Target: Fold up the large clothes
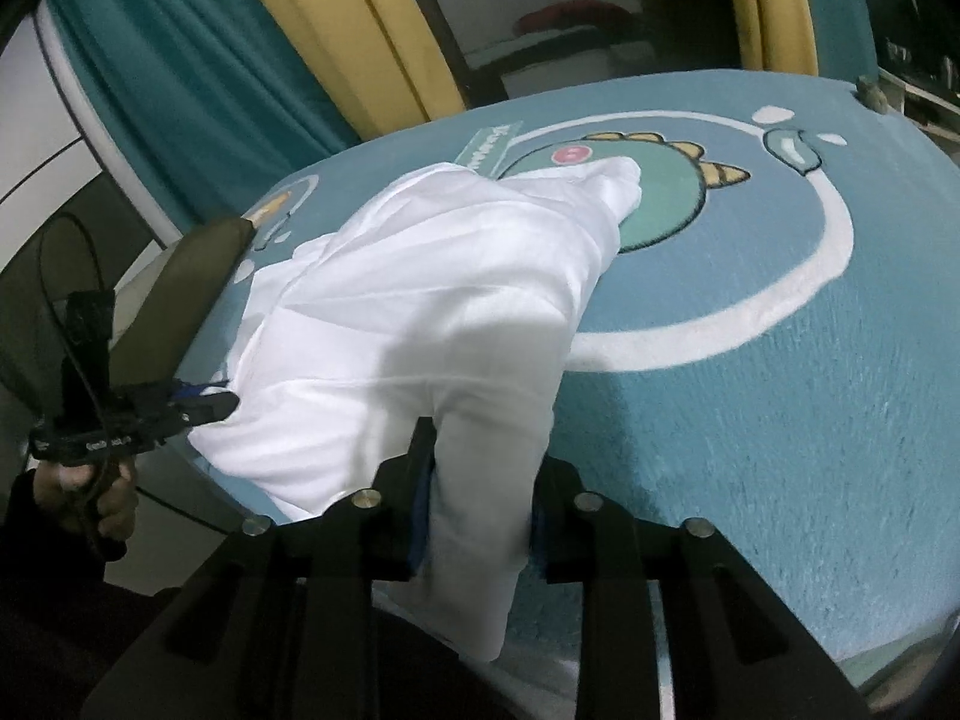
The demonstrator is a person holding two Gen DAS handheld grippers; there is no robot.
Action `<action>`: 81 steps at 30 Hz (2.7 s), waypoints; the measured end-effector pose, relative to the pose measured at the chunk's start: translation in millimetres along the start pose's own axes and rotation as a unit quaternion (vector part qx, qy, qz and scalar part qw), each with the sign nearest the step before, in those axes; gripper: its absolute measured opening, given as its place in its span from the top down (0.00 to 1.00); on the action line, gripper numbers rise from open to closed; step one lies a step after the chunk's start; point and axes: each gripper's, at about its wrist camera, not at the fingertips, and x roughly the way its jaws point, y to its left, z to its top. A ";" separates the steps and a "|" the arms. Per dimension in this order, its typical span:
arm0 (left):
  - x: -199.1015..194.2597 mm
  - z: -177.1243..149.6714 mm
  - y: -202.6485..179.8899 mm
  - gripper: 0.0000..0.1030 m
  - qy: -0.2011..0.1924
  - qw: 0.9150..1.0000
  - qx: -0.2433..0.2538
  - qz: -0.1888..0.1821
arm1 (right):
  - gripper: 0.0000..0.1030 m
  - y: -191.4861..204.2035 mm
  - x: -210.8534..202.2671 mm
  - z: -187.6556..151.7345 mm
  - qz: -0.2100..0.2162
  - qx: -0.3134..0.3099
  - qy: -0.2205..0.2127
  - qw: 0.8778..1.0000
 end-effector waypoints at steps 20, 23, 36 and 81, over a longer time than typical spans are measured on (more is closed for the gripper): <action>33.5 29.7 69.5 0.27 -0.011 0.982 -0.165 -0.095 | 0.32 -22.3 -2.0 34.1 -0.022 0.001 -0.034 0.999; 49.8 35.1 60.8 0.26 0.010 0.975 -0.165 -0.148 | 0.32 -23.9 7.8 35.7 -0.018 0.003 -0.027 0.999; 92.9 55.7 -11.7 0.25 0.070 0.988 -0.060 -0.125 | 0.32 -14.9 34.1 36.5 -0.013 -0.026 -0.005 1.000; 29.9 62.3 -16.3 0.89 -0.039 0.996 -0.006 -0.081 | 0.79 43.1 3.2 58.0 0.008 -0.128 -0.103 0.986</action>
